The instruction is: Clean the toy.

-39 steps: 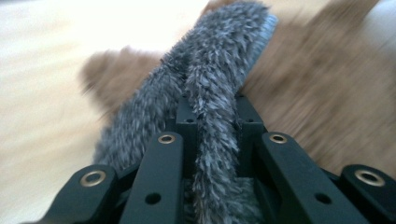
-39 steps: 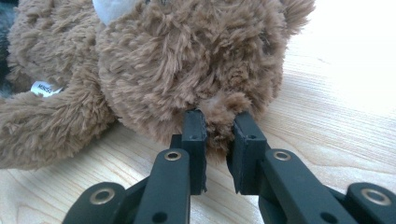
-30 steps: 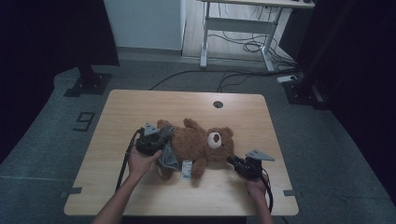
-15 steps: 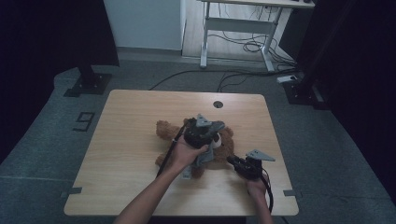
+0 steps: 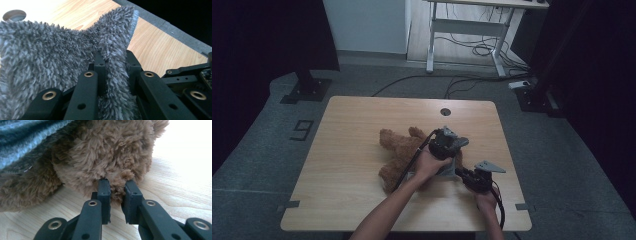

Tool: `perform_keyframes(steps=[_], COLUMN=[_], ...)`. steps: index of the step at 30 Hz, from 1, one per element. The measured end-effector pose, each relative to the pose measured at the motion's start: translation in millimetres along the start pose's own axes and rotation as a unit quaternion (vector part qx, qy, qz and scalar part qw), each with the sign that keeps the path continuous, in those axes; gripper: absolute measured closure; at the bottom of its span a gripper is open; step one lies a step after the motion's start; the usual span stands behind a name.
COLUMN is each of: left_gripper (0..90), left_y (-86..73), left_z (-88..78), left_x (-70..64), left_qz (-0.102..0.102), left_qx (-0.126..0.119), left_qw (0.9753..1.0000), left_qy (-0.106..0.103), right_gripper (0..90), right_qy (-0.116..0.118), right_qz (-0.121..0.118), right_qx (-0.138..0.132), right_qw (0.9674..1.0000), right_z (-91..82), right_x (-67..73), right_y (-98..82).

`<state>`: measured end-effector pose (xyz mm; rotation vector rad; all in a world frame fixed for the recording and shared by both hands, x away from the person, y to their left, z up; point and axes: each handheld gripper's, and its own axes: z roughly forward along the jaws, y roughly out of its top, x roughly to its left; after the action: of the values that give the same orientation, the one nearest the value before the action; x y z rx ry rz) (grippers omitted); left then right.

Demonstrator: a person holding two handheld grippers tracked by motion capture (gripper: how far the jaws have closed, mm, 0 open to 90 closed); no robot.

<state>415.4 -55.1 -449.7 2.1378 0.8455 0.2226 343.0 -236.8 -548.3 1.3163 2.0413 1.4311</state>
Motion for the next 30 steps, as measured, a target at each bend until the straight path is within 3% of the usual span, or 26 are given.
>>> perform_keyframes(steps=[5,13,17,18,21,23,24,26,28,30], left_gripper=[76.6,76.2,76.5,76.7,76.8,77.0,77.0,77.0,77.0,77.0], left_y=[1.2,4.2,-3.8,-14.4,-22.7,-23.1,-16.7,-12.1,3.9,11.8], left_z=[-7.0,-21.1,-27.4,-29.0,-32.0,-36.4,-40.6,-42.5,-43.2,-39.9], left_x=[7.7,34.4,50.0,59.4,65.1,62.8,54.8,49.9,33.6,23.9], left_qz=[-0.011,-0.036,-0.037,-0.055,-0.071,-0.072,-0.055,-0.052,-0.026,-0.013], left_qx=[-0.009,-0.026,-0.011,-0.008,-0.019,-0.032,-0.044,-0.051,-0.059,-0.061], left_qw=[0.9999,0.9984,0.9965,0.996,0.9958,0.9959,0.9969,0.997,0.9976,0.9979], left_qy=[0.006,0.034,0.074,0.069,0.054,0.043,0.036,0.029,0.023,0.017], right_gripper=[78.1,79.2,79.4,79.5,79.6,79.6,79.7,79.6,79.7,79.6], right_qy=[0.002,0.003,0.003,0.004,0.004,0.002,0.001,0.001,0.0,0.0], right_qz=[0.001,0.002,0.002,0.004,0.005,0.003,0.003,0.002,0.002,0.002], right_qx=[-0.002,-0.001,0.002,0.003,0.002,0.003,0.004,0.004,0.001,0.001], right_qw=[1.0,1.0,1.0,1.0,1.0,1.0,1.0,1.0,1.0,1.0], right_z=[-0.2,-0.5,-0.3,-0.2,0.1,0.1,0.2,0.1,0.2,0.1], right_x=[0.1,-1.0,-2.1,-2.7,-2.3,-1.8,-1.5,-1.5,-1.4,-1.5], right_y=[0.2,0.1,-0.7,-1.5,-1.5,-1.1,-1.1,-1.1,-1.1,-1.0])
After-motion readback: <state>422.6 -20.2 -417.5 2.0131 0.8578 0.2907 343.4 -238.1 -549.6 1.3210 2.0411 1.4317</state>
